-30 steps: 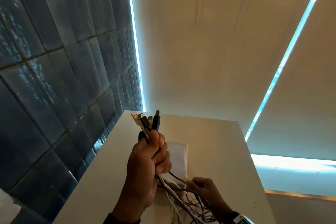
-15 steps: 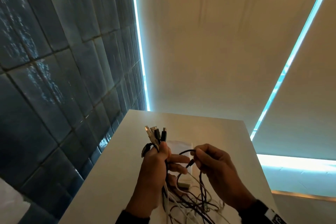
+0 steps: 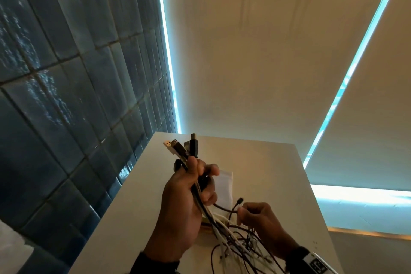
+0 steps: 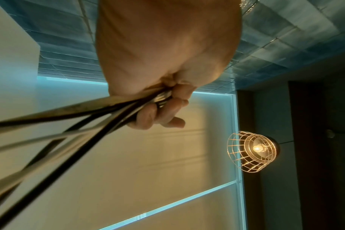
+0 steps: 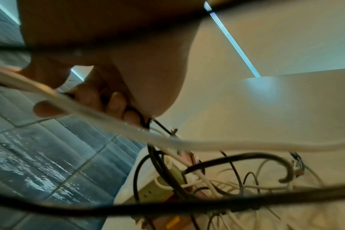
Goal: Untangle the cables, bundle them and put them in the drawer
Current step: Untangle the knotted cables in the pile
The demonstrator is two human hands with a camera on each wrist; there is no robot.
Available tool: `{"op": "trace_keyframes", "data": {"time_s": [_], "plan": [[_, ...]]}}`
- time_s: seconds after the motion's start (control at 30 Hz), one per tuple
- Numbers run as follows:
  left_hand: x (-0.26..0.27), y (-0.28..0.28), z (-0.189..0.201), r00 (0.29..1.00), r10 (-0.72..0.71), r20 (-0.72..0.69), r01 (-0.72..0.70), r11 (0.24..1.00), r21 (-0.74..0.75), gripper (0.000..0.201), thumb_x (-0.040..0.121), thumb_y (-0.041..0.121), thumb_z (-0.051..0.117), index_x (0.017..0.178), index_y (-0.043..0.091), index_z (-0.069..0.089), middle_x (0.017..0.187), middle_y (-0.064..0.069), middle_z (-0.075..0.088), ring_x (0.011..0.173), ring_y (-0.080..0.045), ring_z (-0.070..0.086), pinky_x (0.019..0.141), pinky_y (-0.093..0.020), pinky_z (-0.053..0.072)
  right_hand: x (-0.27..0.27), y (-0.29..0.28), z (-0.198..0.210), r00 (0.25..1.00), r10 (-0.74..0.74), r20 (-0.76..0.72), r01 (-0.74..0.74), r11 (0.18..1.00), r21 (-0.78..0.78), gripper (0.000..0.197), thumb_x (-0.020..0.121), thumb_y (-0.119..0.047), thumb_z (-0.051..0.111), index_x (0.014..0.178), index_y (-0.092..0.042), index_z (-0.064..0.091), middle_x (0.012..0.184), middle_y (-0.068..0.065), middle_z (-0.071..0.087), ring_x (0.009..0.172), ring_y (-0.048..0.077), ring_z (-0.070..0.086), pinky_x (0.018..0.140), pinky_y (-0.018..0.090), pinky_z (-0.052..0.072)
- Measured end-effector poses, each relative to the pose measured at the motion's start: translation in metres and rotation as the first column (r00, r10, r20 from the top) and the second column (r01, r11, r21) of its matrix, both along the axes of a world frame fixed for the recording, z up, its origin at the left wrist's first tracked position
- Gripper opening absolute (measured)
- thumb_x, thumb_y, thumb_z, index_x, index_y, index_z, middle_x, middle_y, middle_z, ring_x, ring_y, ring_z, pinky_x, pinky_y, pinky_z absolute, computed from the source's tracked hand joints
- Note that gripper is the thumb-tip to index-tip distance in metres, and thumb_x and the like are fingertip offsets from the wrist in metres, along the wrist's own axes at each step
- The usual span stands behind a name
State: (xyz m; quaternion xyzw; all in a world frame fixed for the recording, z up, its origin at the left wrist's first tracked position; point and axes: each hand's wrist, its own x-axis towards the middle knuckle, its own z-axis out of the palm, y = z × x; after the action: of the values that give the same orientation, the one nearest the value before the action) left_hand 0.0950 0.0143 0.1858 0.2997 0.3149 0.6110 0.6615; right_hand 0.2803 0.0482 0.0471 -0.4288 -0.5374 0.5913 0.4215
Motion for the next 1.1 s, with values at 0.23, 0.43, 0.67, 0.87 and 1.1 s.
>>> {"op": "trace_keyframes", "data": {"time_s": [0.23, 0.43, 0.67, 0.87, 1.1], "plan": [[-0.004, -0.003, 0.007, 0.999, 0.031, -0.012, -0.029, 0.989, 0.146, 0.036, 0.096, 0.033, 0.041, 0.067, 0.013, 0.049, 0.056, -0.001, 0.039, 0.045, -0.01, 0.033, 0.045, -0.023, 0.032, -0.005, 0.006, -0.034, 0.996, 0.047, 0.074, -0.044, 0.998, -0.042, 0.033, 0.089, -0.015, 0.065, 0.059, -0.002, 0.066, 0.053, -0.005, 0.058, 0.055, 0.003, 0.051, 0.062, 0.016, 0.04], [-0.015, -0.004, -0.001, 0.999, 0.038, 0.008, -0.038, 0.99, 0.132, 0.034, 0.092, 0.038, 0.048, 0.066, 0.016, 0.049, 0.053, 0.005, 0.035, 0.041, -0.005, 0.024, 0.041, -0.02, 0.022, -0.004, 0.006, -0.066, 0.961, 0.113, 0.251, -0.125, 0.992, 0.031, 0.032, 0.089, -0.037, 0.065, 0.072, -0.011, 0.072, 0.065, -0.012, 0.053, 0.064, 0.004, 0.045, 0.061, 0.019, 0.036], [-0.023, -0.007, -0.009, 0.97, 0.043, -0.238, -0.038, 0.999, 0.025, 0.031, 0.093, 0.033, 0.04, 0.072, 0.011, 0.044, 0.056, -0.002, 0.043, 0.043, -0.011, 0.029, 0.045, -0.025, 0.023, -0.004, 0.013, -0.032, 0.889, -0.036, 0.456, -0.039, 0.988, 0.153, 0.024, 0.095, -0.021, 0.058, 0.074, -0.013, 0.066, 0.059, -0.012, 0.057, 0.056, -0.003, 0.05, 0.06, 0.019, 0.041], [-0.006, -0.001, -0.02, 0.934, 0.023, -0.357, -0.063, 0.993, -0.102, 0.033, 0.103, 0.025, 0.034, 0.075, 0.01, 0.044, 0.059, -0.009, 0.062, 0.044, -0.016, 0.042, 0.043, -0.024, 0.028, -0.002, 0.01, 0.034, 0.995, -0.079, 0.062, 0.075, 0.995, 0.07, 0.018, 0.093, -0.013, 0.06, 0.08, -0.003, 0.066, 0.054, -0.006, 0.047, 0.049, 0.008, 0.038, 0.047, 0.021, 0.031], [0.01, 0.007, -0.032, 0.938, -0.062, -0.34, -0.045, 0.954, -0.298, 0.034, 0.104, 0.03, 0.033, 0.08, 0.011, 0.047, 0.086, -0.018, 0.074, 0.07, -0.027, 0.071, 0.055, -0.03, 0.053, -0.008, -0.008, 0.069, 0.978, 0.109, -0.177, -0.076, 0.98, 0.184, 0.016, 0.09, -0.016, 0.062, 0.082, -0.003, 0.065, 0.061, 0.007, 0.042, 0.053, 0.017, 0.026, 0.049, 0.027, 0.021]]}}
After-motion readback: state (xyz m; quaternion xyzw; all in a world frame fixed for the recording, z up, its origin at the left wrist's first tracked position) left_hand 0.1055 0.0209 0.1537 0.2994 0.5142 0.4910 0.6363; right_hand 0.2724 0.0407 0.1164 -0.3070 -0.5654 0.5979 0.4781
